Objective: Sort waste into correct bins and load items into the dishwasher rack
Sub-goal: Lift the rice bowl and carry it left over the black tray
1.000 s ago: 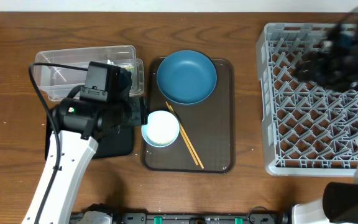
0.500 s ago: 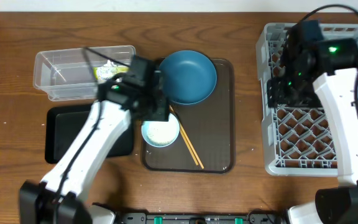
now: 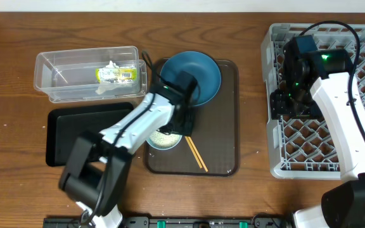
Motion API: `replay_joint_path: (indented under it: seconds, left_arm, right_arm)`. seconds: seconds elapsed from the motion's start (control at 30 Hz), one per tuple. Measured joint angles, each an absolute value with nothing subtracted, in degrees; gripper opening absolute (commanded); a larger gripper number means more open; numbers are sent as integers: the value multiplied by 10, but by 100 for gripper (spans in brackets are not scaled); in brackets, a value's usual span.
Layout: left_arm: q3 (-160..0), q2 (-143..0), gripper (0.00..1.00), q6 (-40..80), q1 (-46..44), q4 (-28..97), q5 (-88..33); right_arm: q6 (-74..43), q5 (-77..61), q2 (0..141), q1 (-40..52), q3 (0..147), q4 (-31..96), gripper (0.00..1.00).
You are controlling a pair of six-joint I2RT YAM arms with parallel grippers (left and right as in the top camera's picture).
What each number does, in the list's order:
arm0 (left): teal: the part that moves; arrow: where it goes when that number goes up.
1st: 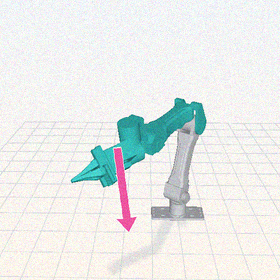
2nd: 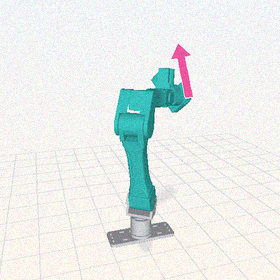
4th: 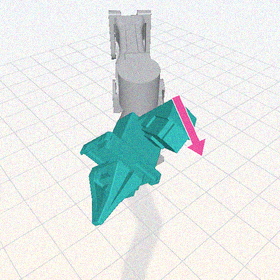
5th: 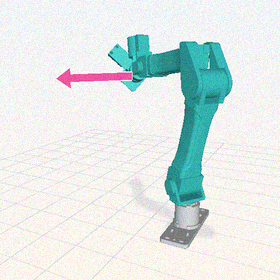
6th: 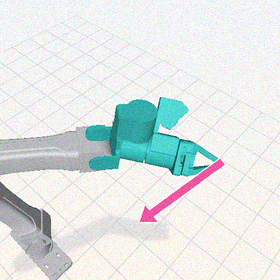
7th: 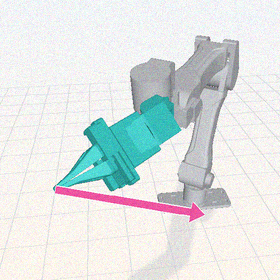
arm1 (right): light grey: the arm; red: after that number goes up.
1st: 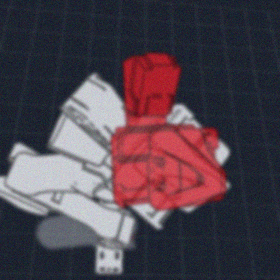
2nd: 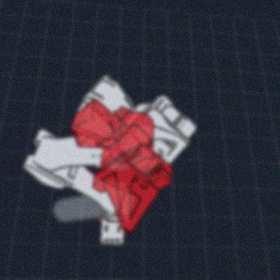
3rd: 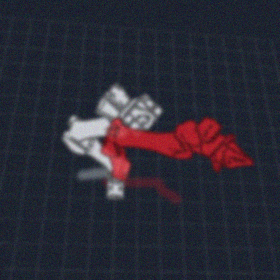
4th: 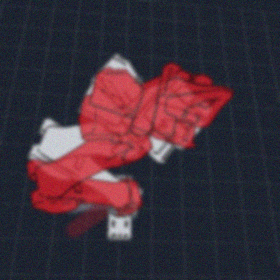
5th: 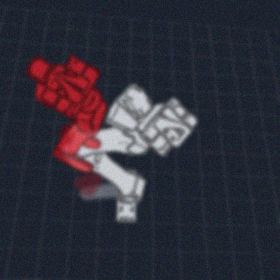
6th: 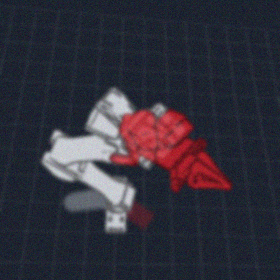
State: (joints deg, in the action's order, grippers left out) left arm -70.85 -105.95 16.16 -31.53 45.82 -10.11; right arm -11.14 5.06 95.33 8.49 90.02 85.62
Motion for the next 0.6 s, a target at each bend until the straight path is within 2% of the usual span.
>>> replay_joint_path:
  seconds: [0.2, 0.3, 0.4, 0.6]
  left_arm:
    - [-708, -1098, 25, 168, -338, 460, -93]
    - [-708, -1103, 19, 167, -339, 462, -88]
    - [-708, -1103, 6, 167, -339, 465, -84]
    - [-712, -1063, 6, 167, -338, 500, -64]
  right_arm:
    - [-111, 52, 953, 85, 900, 856, 70]
    - [-111, 52, 953, 85, 900, 856, 71]
    - [-111, 53, 953, 85, 900, 856, 70]
    - [-111, 55, 953, 85, 900, 856, 71]
